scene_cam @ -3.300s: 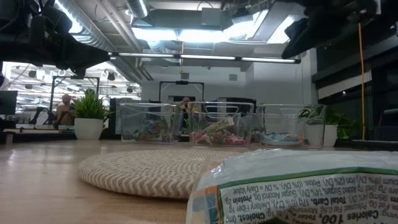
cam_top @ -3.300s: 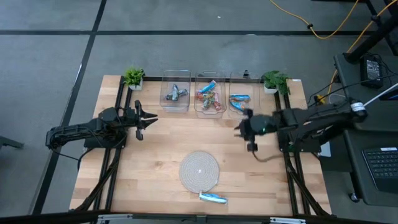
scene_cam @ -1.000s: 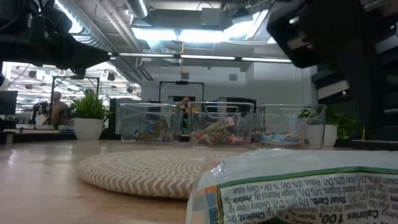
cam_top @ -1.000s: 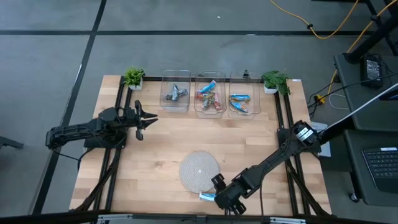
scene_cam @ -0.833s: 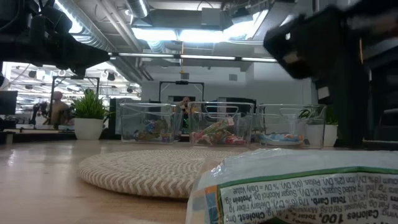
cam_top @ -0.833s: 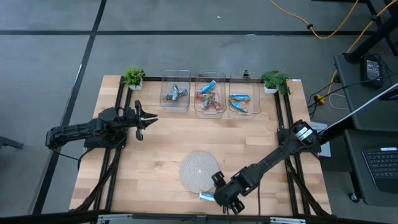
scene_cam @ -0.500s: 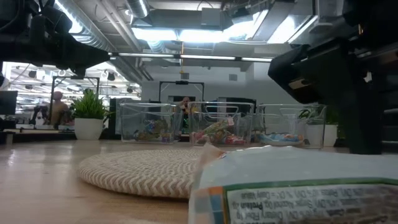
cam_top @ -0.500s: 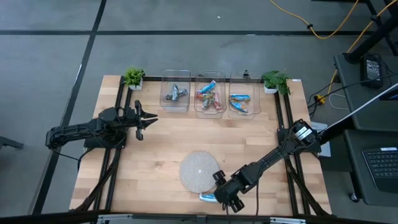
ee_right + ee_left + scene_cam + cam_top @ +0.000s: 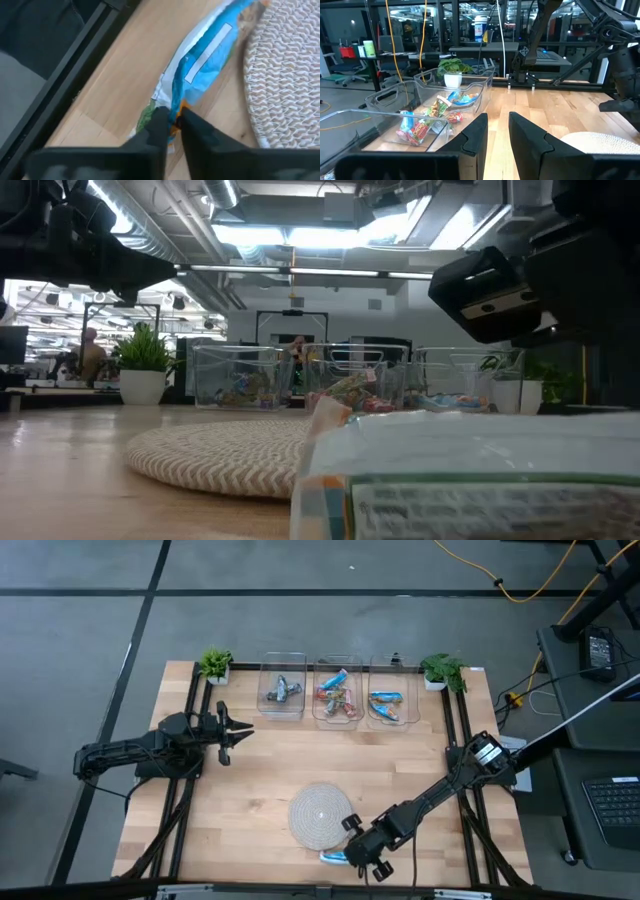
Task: Pick and place Granola Bars by type
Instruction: Put the orange granola bar into the right transparent bin, then return to Home Position
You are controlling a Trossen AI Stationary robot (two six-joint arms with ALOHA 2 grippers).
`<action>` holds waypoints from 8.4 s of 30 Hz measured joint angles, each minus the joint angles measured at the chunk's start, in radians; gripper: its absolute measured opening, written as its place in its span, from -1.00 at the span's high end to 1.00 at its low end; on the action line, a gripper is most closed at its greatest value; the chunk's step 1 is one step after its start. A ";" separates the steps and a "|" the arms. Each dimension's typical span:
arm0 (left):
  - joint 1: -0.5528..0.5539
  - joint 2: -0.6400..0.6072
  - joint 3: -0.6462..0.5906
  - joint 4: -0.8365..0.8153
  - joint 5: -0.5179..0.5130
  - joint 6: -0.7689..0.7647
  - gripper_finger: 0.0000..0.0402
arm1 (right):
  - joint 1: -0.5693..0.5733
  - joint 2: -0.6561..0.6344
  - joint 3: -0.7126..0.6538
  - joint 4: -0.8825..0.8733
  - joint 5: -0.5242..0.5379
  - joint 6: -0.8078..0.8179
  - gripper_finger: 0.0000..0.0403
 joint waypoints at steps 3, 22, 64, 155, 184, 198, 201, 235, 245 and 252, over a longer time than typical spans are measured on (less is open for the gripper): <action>0.000 0.000 0.000 0.000 0.000 0.000 0.64 | -0.006 -0.001 0.000 -0.001 0.000 -0.001 0.92; 0.000 0.000 0.000 0.000 0.000 0.000 0.64 | 0.008 -0.031 0.225 -0.446 0.259 0.106 0.98; 0.000 0.000 0.000 0.000 0.000 0.000 0.64 | -0.682 -0.929 -0.129 -0.885 0.585 0.294 0.99; 0.000 0.000 0.000 0.000 0.000 0.000 0.64 | -0.563 -1.152 -0.949 0.797 -0.365 -0.350 0.97; 0.000 0.000 0.000 0.000 0.000 0.000 0.64 | -0.786 -1.916 -1.246 0.384 -0.259 -0.407 0.95; 0.000 0.000 0.000 0.000 0.000 0.000 0.64 | -0.786 -1.918 -1.246 0.528 -0.058 -0.374 0.95; 0.000 0.000 0.000 0.000 0.000 0.000 0.64 | -0.786 -1.919 -1.246 0.521 -0.051 -0.391 0.97; 0.000 0.000 0.000 0.000 0.000 0.000 0.64 | -0.786 -1.941 -1.246 0.345 0.061 -0.234 0.95; 0.000 0.000 0.000 0.000 0.000 0.000 0.64 | -0.786 -1.941 -1.246 0.345 0.061 -0.235 0.95; 0.000 0.000 0.000 0.000 0.000 0.000 0.64 | -0.786 -1.941 -1.246 0.345 0.061 -0.235 0.95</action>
